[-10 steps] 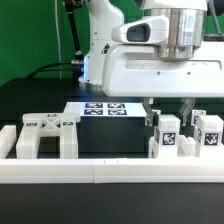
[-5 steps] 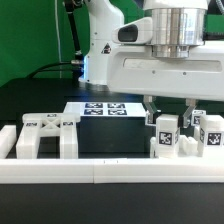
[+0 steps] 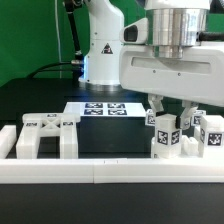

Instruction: Assemble chair

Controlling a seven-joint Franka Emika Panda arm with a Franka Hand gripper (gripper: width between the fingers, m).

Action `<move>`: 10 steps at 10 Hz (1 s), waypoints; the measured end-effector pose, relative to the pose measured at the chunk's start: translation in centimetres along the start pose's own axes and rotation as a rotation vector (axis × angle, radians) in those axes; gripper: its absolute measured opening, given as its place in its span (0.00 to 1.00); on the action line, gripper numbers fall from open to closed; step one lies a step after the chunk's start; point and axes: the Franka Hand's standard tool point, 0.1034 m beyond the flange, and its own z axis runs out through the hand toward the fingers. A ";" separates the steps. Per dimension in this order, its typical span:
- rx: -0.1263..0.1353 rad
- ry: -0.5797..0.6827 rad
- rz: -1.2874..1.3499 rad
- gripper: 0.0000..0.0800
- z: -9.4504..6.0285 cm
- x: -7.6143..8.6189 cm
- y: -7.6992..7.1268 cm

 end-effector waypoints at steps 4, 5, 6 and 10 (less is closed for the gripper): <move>0.000 0.001 -0.158 0.70 -0.1 0.0 0.0; -0.002 0.003 -0.292 0.79 -0.1 0.1 0.0; -0.002 0.004 -0.411 0.79 -0.1 0.1 0.0; -0.004 0.005 -0.765 0.81 0.0 0.2 0.1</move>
Offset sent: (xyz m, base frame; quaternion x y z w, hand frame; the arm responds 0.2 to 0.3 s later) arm -0.0010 -0.0013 0.0050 -0.0059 0.0026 -0.1003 0.9949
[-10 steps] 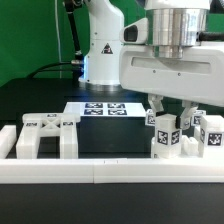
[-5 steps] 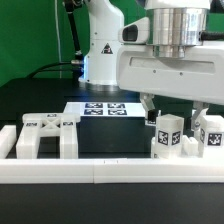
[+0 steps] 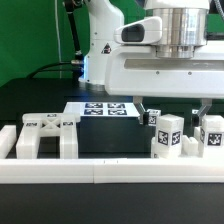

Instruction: Assemble chair

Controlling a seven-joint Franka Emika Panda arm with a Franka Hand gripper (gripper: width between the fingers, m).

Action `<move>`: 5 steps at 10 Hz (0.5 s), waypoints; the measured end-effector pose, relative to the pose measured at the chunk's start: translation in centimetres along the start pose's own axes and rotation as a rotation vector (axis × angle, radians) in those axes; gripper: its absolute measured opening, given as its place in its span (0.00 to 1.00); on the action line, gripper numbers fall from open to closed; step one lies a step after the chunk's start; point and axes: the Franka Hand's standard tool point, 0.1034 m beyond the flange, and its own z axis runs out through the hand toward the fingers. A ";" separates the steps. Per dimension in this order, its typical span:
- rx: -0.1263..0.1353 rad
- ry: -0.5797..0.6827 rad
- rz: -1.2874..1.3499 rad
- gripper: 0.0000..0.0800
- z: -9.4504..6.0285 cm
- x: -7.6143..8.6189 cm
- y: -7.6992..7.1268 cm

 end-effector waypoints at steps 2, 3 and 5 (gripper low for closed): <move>-0.001 -0.001 -0.145 0.81 0.1 0.0 0.3; -0.003 -0.001 -0.202 0.81 0.1 0.0 0.2; -0.017 -0.002 -0.381 0.81 0.1 0.0 0.2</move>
Offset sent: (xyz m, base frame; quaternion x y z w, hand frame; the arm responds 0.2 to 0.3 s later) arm 0.0043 0.0035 -0.0002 -0.0100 0.0049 -0.2710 0.9625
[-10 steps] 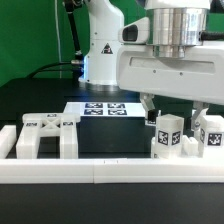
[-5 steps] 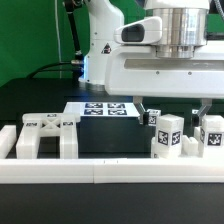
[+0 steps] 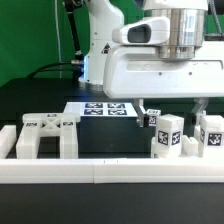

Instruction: Assemble chair

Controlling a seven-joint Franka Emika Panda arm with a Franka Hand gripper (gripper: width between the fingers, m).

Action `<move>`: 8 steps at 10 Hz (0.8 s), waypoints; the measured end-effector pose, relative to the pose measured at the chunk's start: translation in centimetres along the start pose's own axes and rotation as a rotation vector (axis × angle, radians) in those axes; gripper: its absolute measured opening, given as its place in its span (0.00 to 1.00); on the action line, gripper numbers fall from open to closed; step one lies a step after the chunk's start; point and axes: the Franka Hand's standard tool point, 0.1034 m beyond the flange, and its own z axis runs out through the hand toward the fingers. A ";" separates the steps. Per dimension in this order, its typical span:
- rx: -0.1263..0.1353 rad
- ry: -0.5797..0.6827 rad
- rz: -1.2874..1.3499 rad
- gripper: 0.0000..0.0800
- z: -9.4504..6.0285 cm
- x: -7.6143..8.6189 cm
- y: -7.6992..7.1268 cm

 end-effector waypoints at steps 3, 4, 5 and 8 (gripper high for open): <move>-0.005 -0.004 -0.130 0.75 0.1 -0.1 0.4; -0.005 -0.004 -0.128 0.75 0.1 -0.1 0.3; -0.005 -0.004 -0.128 0.53 0.1 -0.1 0.3; -0.003 -0.003 -0.103 0.36 0.0 -0.1 0.3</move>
Offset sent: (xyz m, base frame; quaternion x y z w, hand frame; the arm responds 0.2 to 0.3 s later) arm 0.0000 0.0000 0.0000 0.0000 0.0000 0.0000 1.0000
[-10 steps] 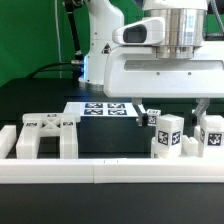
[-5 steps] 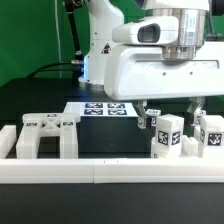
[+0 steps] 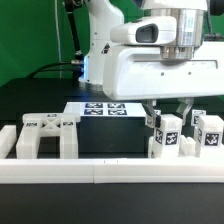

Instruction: Assemble chair

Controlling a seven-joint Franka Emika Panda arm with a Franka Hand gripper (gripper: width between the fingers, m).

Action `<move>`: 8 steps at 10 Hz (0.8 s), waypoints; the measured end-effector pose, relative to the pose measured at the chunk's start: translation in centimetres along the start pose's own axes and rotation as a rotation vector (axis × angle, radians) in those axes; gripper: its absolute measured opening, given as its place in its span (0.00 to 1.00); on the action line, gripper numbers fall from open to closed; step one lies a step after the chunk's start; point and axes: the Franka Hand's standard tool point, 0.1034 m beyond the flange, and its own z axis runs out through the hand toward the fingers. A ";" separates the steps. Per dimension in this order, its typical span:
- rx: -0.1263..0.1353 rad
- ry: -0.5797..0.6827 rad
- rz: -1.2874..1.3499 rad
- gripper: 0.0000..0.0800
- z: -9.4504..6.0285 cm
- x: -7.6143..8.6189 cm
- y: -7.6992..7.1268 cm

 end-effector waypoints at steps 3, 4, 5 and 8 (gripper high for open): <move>0.004 0.000 0.250 0.36 0.0 0.0 -0.1; 0.006 0.001 0.386 0.36 0.0 0.0 -0.3; 0.006 -0.004 0.463 0.36 0.0 -0.3 -0.5; 0.005 -0.034 0.649 0.37 0.0 -1.3 -0.2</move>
Offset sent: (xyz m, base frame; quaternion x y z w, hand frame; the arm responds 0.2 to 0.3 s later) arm -0.0069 0.0011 0.0016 -0.0039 0.0064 0.2964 0.9550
